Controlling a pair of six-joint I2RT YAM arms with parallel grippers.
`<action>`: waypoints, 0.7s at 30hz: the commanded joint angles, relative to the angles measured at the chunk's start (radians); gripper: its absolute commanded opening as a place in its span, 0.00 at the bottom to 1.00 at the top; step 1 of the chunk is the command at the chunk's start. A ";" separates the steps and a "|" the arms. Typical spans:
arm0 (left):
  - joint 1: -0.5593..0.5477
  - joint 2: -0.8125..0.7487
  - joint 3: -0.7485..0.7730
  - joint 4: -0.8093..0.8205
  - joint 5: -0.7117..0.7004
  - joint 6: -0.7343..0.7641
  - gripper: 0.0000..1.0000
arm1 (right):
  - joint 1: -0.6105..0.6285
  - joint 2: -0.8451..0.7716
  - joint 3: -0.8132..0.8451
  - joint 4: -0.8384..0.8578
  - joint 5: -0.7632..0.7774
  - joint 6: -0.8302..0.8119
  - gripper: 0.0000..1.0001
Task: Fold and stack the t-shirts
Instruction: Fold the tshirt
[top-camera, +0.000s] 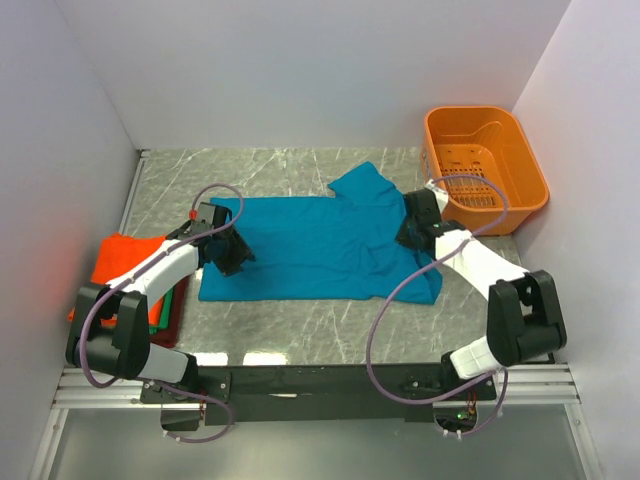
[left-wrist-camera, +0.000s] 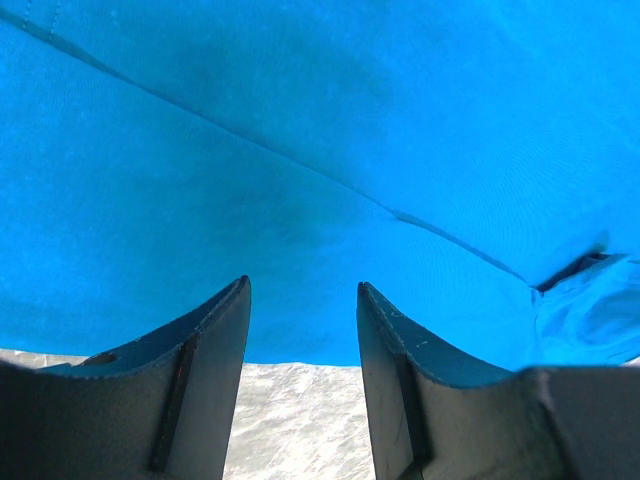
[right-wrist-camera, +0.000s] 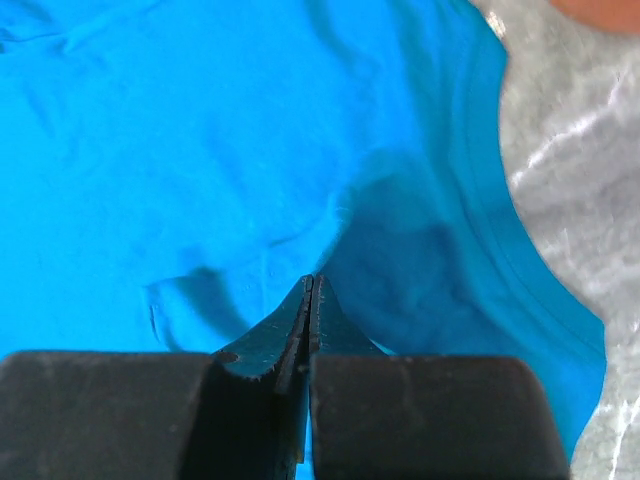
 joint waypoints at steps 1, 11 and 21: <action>-0.005 -0.034 -0.005 0.022 0.000 0.004 0.52 | 0.025 0.065 0.090 -0.050 0.070 -0.056 0.00; -0.005 -0.025 -0.001 0.019 -0.003 0.002 0.52 | 0.056 0.168 0.166 -0.083 0.121 -0.092 0.00; -0.005 -0.017 0.004 0.023 -0.006 -0.007 0.52 | 0.057 0.184 0.162 -0.036 0.107 -0.113 0.23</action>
